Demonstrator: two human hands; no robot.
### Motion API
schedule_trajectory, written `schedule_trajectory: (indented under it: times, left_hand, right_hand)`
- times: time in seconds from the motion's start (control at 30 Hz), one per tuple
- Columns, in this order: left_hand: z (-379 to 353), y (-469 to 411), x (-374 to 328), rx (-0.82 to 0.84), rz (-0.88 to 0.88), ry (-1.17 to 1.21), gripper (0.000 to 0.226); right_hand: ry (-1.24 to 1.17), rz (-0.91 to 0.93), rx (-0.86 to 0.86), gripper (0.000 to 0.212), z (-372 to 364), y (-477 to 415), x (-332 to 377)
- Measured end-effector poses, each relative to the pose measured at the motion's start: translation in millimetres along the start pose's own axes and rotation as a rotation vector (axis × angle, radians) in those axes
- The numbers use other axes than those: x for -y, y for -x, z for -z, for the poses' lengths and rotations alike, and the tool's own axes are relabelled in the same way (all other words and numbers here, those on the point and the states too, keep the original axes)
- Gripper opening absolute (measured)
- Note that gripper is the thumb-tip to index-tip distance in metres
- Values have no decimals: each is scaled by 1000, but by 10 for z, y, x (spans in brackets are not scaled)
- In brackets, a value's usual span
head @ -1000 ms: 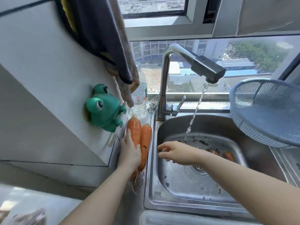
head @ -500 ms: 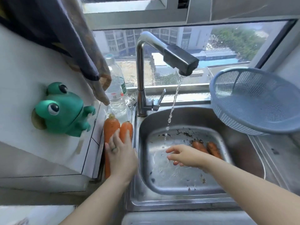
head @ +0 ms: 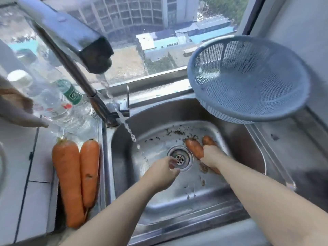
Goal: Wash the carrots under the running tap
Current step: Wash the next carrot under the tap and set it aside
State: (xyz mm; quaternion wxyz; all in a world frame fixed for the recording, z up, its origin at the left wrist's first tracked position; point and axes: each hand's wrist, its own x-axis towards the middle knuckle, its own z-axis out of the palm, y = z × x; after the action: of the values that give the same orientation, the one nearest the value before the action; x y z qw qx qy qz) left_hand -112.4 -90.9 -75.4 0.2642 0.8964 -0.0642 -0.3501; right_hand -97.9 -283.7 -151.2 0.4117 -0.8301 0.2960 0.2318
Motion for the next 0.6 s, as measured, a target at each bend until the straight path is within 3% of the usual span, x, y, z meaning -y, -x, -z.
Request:
schedule_trajectory:
  times: [0.03,0.13,0.3,0.43,0.6]
  left_hand:
    - [-3,-37,7,-6,5,10,39]
    - [3,-98,52,-23,23,60,37]
    - [9,-92,167,-47,58,115,35]
    - [-1,-34,252,-31,113,226,34]
    - [5,105,298,20,327,687,36]
  right_hand:
    - [-18,-41,-10,98,-63,-72,-23]
    - [174,-76,-92,45,-178,-268,-28]
    - [721,62,-56,47,-242,-359,38]
    - [773,170,-44,32,-223,-218,100]
    - [647,345,115,23,-132,289,455]
